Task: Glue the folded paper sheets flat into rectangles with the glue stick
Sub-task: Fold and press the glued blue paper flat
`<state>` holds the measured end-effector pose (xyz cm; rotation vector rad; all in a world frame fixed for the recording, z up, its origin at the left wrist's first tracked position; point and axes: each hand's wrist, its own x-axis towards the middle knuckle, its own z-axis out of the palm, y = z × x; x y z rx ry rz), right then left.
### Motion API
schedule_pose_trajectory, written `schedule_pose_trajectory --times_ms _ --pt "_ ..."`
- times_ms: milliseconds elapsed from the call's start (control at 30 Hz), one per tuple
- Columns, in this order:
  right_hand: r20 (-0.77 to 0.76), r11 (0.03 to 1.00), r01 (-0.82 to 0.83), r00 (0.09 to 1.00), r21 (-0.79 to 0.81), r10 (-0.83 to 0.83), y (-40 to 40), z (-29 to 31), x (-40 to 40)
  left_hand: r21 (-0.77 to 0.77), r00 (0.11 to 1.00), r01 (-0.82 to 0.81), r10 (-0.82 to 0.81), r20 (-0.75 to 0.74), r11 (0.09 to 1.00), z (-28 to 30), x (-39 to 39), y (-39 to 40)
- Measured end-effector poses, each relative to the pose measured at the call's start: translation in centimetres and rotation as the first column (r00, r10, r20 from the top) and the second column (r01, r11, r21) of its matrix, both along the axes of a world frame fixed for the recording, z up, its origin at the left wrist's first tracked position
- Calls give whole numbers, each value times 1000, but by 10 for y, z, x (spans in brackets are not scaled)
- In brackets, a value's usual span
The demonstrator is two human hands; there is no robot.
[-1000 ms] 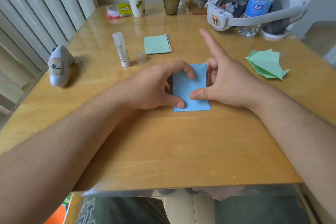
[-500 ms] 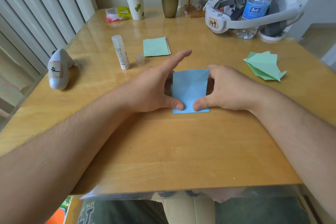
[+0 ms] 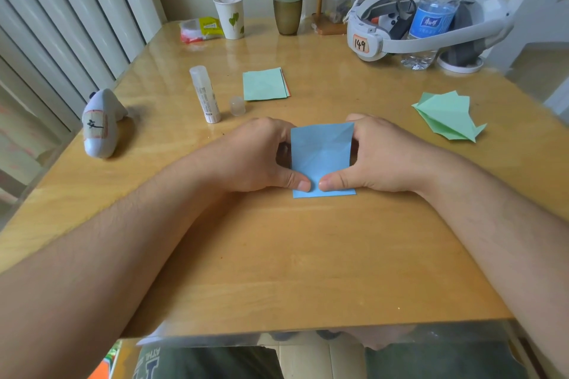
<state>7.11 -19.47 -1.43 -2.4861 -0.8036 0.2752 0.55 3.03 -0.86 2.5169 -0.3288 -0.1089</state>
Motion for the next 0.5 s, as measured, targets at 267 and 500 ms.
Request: schedule_pose_trajectory --times_ms 267,500 --pt "-72 996 -86 994 -4 86 -11 11 0 18 1000 7 -7 1 1000 0 3 2" --pt "21 994 -57 998 89 55 7 -1 1 28 999 51 -51 13 998 0 6 4"
